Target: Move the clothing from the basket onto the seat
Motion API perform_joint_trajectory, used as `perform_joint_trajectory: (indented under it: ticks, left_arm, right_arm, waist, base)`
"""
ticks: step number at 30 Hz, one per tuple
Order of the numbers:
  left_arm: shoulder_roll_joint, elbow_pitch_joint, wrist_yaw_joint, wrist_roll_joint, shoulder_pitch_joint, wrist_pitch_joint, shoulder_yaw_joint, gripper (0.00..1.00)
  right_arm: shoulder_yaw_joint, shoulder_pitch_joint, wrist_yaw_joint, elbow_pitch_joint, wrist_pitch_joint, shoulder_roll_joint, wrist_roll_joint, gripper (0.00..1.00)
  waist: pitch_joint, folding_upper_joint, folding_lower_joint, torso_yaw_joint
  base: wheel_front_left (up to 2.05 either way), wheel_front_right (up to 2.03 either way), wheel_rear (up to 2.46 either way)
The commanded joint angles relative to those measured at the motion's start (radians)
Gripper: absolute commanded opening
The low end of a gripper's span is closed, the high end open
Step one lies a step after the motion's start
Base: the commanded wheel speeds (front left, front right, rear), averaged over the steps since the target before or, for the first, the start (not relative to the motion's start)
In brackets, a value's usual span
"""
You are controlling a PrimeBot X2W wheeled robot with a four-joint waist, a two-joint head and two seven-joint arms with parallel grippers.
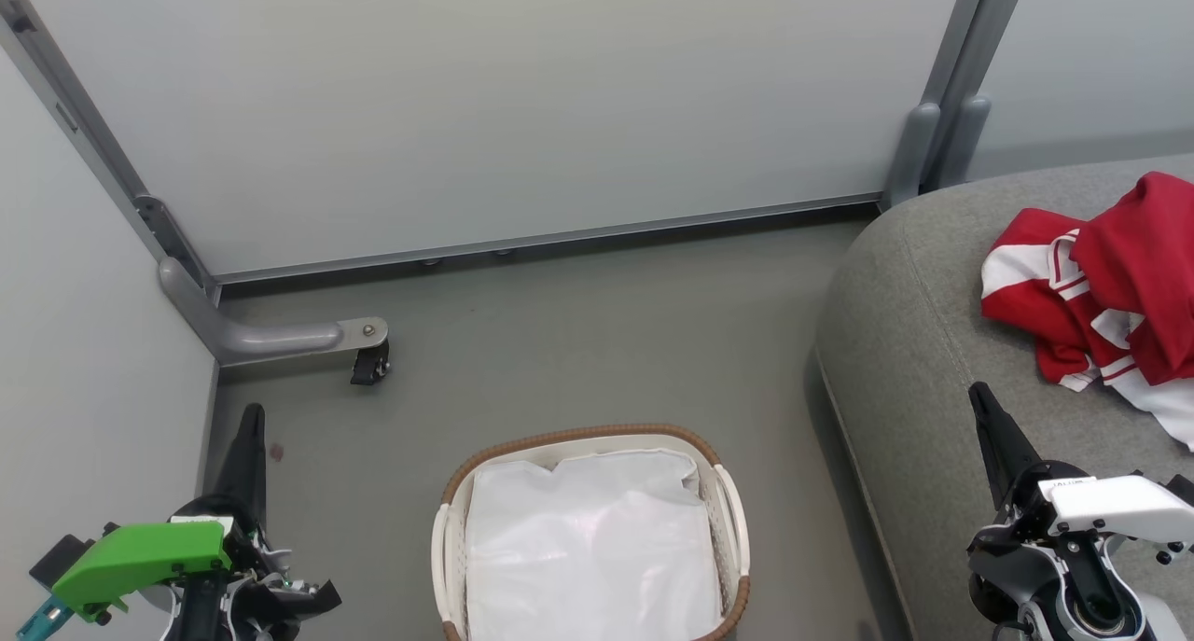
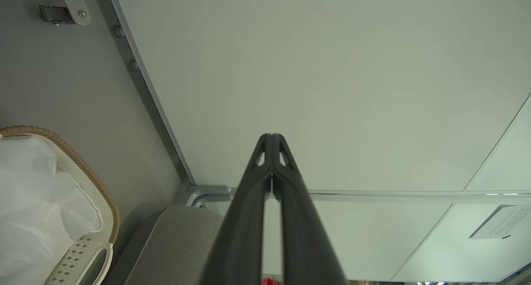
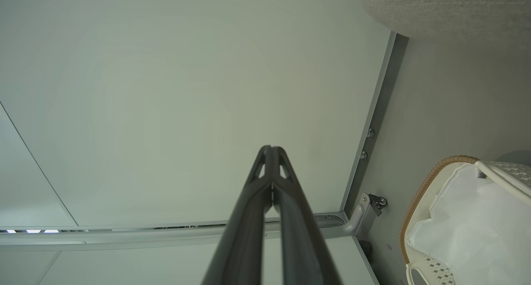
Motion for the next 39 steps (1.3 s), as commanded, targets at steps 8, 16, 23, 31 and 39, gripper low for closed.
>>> perform_joint_trajectory:
  ticks: [8, 16, 23, 31, 39]
  left_arm:
    - [0.007, 0.000, -0.006, -0.004, -0.010, 0.003, 0.002, 0.00]
    - [0.007, -0.001, -0.006, -0.004, -0.010, 0.003, 0.002, 0.00]
    - [0.007, -0.001, -0.006, -0.004, -0.010, 0.003, 0.002, 0.00]
    - [0.007, 0.000, -0.006, -0.004, -0.010, 0.003, 0.002, 0.00]
    - [0.007, -0.001, -0.006, -0.004, -0.010, 0.003, 0.002, 0.00]
  right_arm:
    - [-0.002, 0.011, 0.000, -0.003, 0.001, -0.006, 0.003, 0.00]
    - [-0.002, 0.011, 0.000, -0.003, 0.001, -0.006, 0.003, 0.00]
    - [-0.002, 0.011, 0.000, -0.003, 0.001, -0.006, 0.003, 0.00]
    - [-0.002, 0.011, 0.000, -0.003, 0.001, -0.006, 0.003, 0.00]
    - [-0.002, 0.011, 0.000, -0.003, 0.001, -0.006, 0.003, 0.00]
  waist:
    - [0.000, 0.0000, 0.0000, 0.000]
    - [0.000, 0.0000, 0.0000, 0.000]
    - [0.000, 0.0000, 0.0000, 0.000]
    - [0.000, 0.0000, 0.0000, 0.000]
    - [0.000, 0.0000, 0.0000, 0.000]
  base:
    - [0.00, 0.00, 0.00]
    - [0.00, 0.00, 0.00]
    - [0.00, 0.00, 0.00]
    - [0.00, 0.00, 0.00]
    - [0.00, 0.00, 0.00]
